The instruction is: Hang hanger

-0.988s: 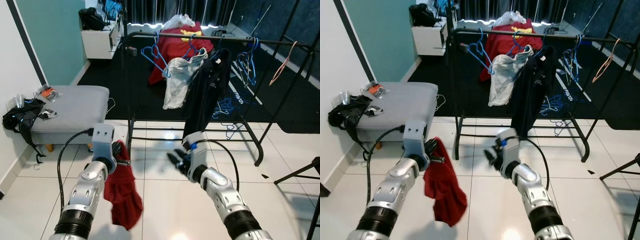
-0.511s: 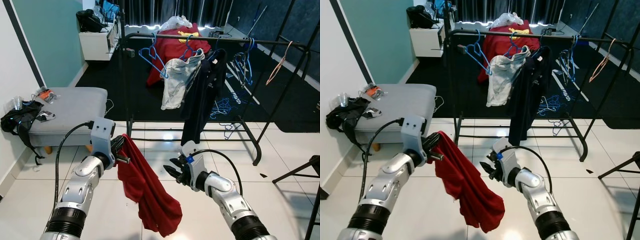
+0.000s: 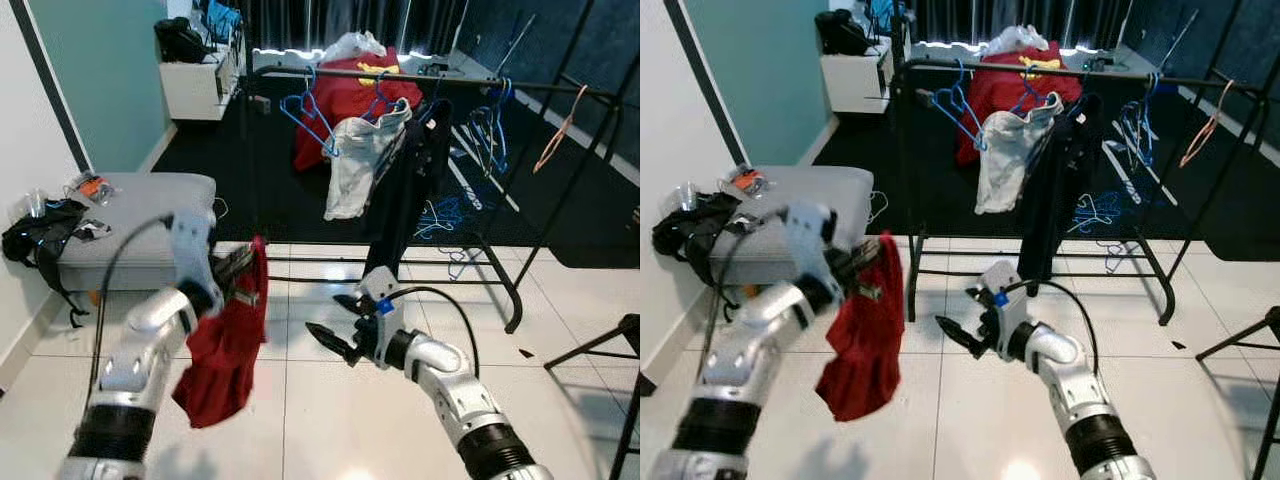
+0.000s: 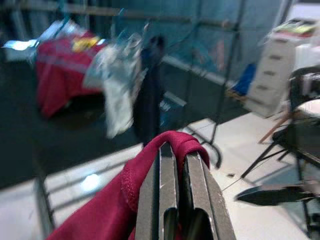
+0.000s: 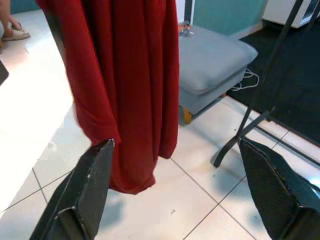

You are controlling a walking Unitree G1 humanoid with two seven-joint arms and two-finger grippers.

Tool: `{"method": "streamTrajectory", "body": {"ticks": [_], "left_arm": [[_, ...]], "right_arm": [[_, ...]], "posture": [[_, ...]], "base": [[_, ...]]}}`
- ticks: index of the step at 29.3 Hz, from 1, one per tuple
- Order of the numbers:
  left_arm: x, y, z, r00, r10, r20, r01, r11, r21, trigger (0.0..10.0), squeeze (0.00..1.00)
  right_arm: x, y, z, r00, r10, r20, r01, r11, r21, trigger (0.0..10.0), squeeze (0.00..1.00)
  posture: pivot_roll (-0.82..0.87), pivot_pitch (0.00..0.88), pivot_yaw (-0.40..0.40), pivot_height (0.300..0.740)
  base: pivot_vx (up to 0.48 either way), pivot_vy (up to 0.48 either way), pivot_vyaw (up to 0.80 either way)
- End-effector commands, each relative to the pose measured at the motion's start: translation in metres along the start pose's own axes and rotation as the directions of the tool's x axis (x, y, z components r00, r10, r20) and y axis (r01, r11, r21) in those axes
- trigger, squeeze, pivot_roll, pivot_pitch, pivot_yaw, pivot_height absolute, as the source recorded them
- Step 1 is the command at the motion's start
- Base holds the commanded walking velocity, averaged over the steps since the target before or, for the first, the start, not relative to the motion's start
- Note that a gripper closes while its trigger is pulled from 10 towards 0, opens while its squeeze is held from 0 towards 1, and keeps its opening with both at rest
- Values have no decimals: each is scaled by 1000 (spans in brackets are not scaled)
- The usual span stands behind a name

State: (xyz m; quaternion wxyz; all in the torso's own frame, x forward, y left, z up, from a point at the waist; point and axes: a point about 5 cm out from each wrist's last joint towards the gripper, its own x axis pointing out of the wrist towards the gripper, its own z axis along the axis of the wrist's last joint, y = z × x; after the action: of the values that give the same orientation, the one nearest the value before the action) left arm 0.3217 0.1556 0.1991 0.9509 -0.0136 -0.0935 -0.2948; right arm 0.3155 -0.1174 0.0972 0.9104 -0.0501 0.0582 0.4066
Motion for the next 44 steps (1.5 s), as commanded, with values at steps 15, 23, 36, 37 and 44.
{"method": "streamTrajectory", "body": {"ticks": [15, 23, 36, 37, 44], "left_arm": [[-26, 4, -5, 854, -441, -277, 499, 845, 192, 10000, 0], [-17, -1, 18, 849, -490, -195, 528, 794, 301, 10000, 0], [-12, -33, 74, 711, -703, -5, 659, 664, 353, 10000, 0], [-12, -33, 74, 711, -703, -5, 659, 664, 353, 10000, 0], [-9, -35, 66, 660, -748, -77, 714, 592, 374, 10000, 0]], "right_arm": [[-46, -30, 6, 996, -20, 92, 11, 995, 95, 10000, 1000], [-59, -20, -7, 986, 168, 22, -169, 971, 171, 10000, 1000], [-46, -17, -6, 963, 247, 106, -268, 918, 292, 10000, 690], [-46, -17, -6, 963, 247, 106, -268, 918, 292, 10000, 690], [-43, -32, 20, 956, 167, 239, -234, 929, 287, 10000, 0]], "posture": [[-47, 0, -36, 740], [-53, 0, -33, 740], [-40, 0, -36, 740], [-40, 0, -36, 740], [-41, 0, -37, 740]], "base": [[0, 0, 0], [0, 0, 0], [0, 0, 0], [0, 0, 0], [0, 0, 0]]}}
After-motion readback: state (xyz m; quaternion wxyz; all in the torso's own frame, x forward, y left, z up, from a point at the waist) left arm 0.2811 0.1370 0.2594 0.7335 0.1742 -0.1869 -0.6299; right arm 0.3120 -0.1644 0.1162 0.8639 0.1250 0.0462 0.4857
